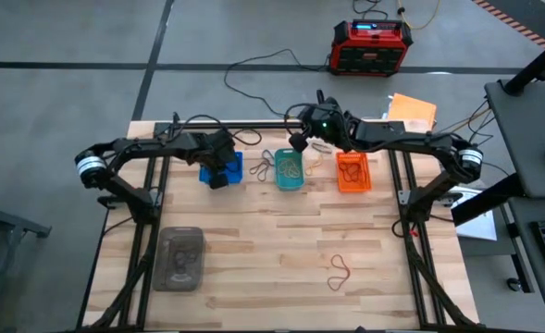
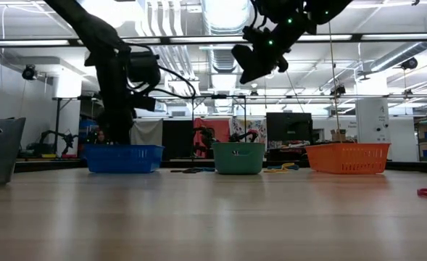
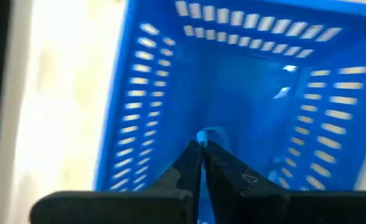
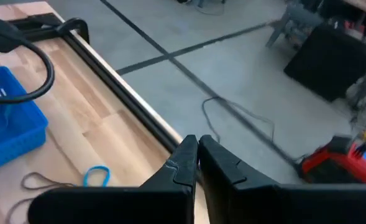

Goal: Sort rubber bands into baskets
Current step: Put the bottom left blue rubber band into the blue bin, then put the yellow rubber band into the green bin

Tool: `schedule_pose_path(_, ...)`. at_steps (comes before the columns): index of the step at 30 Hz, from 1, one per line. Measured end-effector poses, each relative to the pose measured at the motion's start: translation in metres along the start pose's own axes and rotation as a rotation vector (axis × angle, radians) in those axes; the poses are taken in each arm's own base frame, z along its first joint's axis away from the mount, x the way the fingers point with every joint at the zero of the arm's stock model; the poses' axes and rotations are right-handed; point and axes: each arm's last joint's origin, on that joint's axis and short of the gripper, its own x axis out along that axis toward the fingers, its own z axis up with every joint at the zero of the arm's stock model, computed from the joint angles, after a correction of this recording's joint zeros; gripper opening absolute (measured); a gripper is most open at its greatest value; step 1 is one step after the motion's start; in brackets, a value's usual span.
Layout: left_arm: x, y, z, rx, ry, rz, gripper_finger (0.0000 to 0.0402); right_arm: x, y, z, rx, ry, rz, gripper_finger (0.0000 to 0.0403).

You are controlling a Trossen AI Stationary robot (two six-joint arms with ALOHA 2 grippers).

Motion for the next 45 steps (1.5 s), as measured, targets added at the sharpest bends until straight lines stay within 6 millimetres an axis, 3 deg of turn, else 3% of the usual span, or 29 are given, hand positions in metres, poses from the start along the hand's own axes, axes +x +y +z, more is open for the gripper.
schedule_pose_path(13, -0.002, 0.000, -0.001, -0.021, 0.014, 0.005, 0.0130, -0.002, 0.007, -0.018, 0.115, 0.134, 0.006, 0.0009)
schedule_pose_path(18, -0.004, 0.000, -0.001, -0.065, 0.015, 0.005, 0.0161, -0.004, 0.013, -0.021, 0.107, 0.141, 0.020, 0.0009)
schedule_pose_path(29, -0.008, 0.001, -0.001, -0.118, 0.000, 0.010, 0.0176, -0.007, 0.020, -0.021, 0.101, 0.139, 0.039, 0.0009)
schedule_pose_path(40, -0.031, 0.004, -0.001, -0.186, -0.101, 0.035, 0.0185, -0.007, 0.020, -0.025, 0.099, 0.154, 0.037, 0.0009)
schedule_pose_path(45, -0.048, 0.002, 0.004, -0.231, -0.230, 0.046, 0.0187, -0.006, 0.023, -0.035, 0.082, 0.184, 0.040, 0.0009)
